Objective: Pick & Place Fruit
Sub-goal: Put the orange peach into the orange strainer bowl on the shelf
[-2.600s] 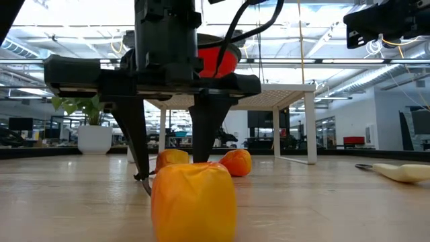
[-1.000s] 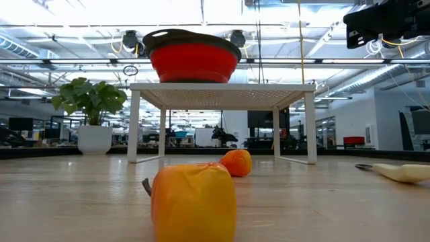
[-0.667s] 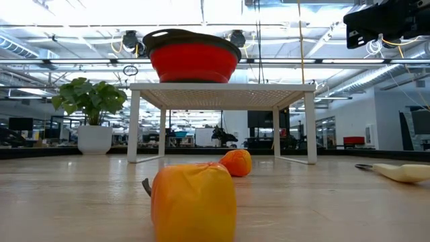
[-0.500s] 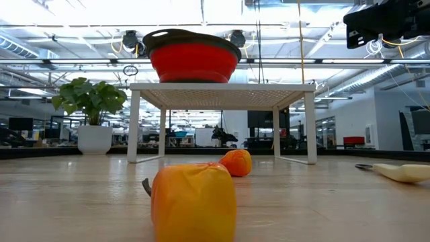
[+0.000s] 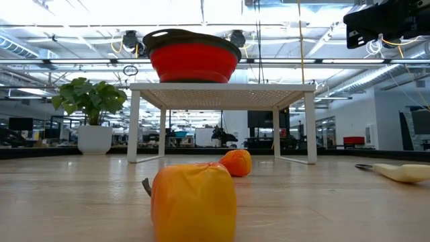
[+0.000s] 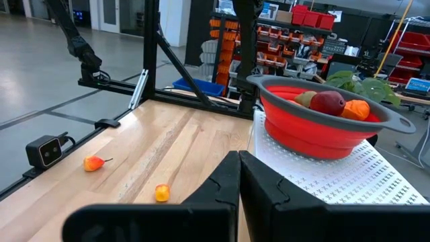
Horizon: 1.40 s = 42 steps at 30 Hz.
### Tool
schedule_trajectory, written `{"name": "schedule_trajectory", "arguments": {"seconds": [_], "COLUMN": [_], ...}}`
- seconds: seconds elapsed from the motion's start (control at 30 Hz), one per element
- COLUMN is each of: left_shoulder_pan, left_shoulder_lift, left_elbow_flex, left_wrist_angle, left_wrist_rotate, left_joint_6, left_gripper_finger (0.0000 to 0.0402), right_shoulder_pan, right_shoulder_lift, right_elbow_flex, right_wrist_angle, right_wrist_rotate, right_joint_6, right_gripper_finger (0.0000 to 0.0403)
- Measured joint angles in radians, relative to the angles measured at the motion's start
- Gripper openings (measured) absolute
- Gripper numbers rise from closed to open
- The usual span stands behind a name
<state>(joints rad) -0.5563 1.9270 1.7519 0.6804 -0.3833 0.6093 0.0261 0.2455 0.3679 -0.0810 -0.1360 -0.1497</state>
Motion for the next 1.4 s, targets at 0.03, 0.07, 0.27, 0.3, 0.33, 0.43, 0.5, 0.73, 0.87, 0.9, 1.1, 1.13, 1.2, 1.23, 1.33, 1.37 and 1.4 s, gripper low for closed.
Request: {"name": "schedule_trajectory", "arguments": {"seconds": [0.03,0.07,0.27,0.3,0.33,0.43,0.5,0.73,0.87,0.9,1.1,1.13,1.2,1.23,1.33,1.37,1.4], "left_shoulder_pan": [0.001,0.0,0.001,0.001,0.001,0.002,0.007,0.079,0.144,0.162,0.269,0.289,0.325,0.345,0.398,0.416,0.432], "left_shoulder_lift": [0.0,0.0,0.001,0.001,0.001,0.001,0.001,0.002,0.002,0.002,0.002,0.002,0.002,0.002,-0.009,-0.015,-0.023], "left_elbow_flex": [0.0,0.0,0.0,0.0,0.0,0.0,0.0,0.0,0.0,0.0,0.0,0.0,0.0,0.0,0.0,0.0,0.0], "left_wrist_angle": [0.014,0.025,0.027,0.027,0.028,0.027,0.024,-0.253,-0.479,-0.537,-0.861,-0.909,-0.989,-1.02,-1.101,-1.125,-1.139], "left_wrist_rotate": [0.024,0.041,0.063,0.068,0.068,0.067,0.047,-0.116,-0.157,-0.159,-0.126,-0.105,-0.062,-0.045,-0.01,-0.009,-0.009], "left_joint_6": [0.012,0.021,0.018,0.017,0.017,-0.013,-0.105,-0.652,-0.998,-1.072,-1.382,-1.415,-1.466,-1.482,-1.502,-1.5,-1.493], "left_gripper_finger": [0.0104,0.0104,0.0104,0.0104,0.0104,0.0104,0.0104,0.0104,0.0104,0.0104,0.0104,0.0104,0.0104,0.0104,0.0104,0.0104,0.0104], "right_shoulder_pan": [0.0,0.0,0.0,0.0,0.0,0.0,0.0,0.0,0.0,0.0,0.0,0.0,0.0,0.0,0.0,0.0,0.0], "right_shoulder_lift": [0.0,0.0,0.0,0.0,0.0,0.0,0.0,0.0,0.0,0.0,0.0,0.0,0.0,0.0,0.0,0.0,0.0], "right_elbow_flex": [0.0,0.0,0.0,0.0,0.0,0.0,0.0,0.0,0.0,0.0,0.0,0.0,0.0,0.0,0.0,0.0,0.0], "right_wrist_angle": [0.0,0.0,0.0,0.0,0.0,-0.001,-0.001,-0.001,-0.001,-0.001,-0.001,-0.001,-0.001,-0.001,-0.001,-0.001,-0.001], "right_wrist_rotate": [0.0,0.0,0.0,0.0,0.0,0.0,0.0,0.0,0.0,0.0,0.002,0.002,0.002,0.002,0.003,0.003,0.004], "right_joint_6": [0.0,0.0,0.0,0.0,0.0,0.0,0.0,0.0,0.0,0.0,0.0,0.0,0.0,0.0,0.0,0.0,-0.001], "right_gripper_finger": [0.0,0.0,0.0,0.0,0.0,0.0,0.0,0.0,0.0,0.0,0.0,0.0,0.0,0.0,0.0,0.0,0.0]}}
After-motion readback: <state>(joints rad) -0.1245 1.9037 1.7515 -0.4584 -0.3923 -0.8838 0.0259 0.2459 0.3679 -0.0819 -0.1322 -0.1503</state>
